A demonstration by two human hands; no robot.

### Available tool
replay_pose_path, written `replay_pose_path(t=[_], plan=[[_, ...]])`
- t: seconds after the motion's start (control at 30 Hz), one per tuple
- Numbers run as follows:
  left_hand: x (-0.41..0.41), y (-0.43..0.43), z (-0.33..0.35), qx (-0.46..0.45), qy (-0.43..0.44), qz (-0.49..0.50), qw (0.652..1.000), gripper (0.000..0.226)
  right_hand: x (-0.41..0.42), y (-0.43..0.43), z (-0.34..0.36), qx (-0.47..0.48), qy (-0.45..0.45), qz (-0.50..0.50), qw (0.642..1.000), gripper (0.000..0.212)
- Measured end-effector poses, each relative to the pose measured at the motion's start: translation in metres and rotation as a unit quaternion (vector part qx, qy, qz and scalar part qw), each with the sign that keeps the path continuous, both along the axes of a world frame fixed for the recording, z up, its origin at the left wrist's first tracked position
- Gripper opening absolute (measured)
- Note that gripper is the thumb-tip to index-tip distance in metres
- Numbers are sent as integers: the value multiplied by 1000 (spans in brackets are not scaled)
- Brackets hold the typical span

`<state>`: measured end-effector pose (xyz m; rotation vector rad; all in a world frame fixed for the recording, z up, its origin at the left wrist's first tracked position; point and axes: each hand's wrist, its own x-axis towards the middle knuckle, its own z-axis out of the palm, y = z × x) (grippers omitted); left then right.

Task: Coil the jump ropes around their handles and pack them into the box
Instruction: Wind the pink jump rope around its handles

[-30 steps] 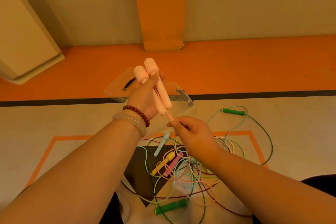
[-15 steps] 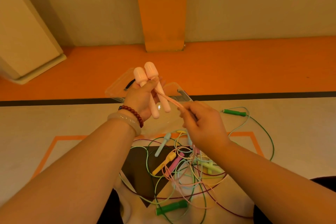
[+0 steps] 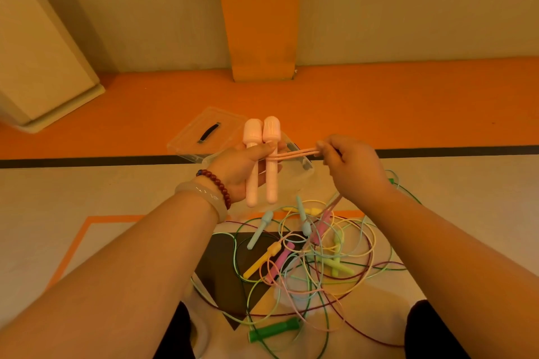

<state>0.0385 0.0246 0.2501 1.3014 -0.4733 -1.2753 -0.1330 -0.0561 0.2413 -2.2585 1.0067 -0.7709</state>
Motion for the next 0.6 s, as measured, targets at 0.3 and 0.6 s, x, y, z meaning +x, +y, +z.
replay_pose_path(t=[0.3,0.6], plan=[[-9,3,4,-21,2,-12,1000,7,-2,-6,8,65,-11,62,996,21],[-15,1,7,-45,17,-27,998,12,-5,-15,6,87,-64,4,994,25]])
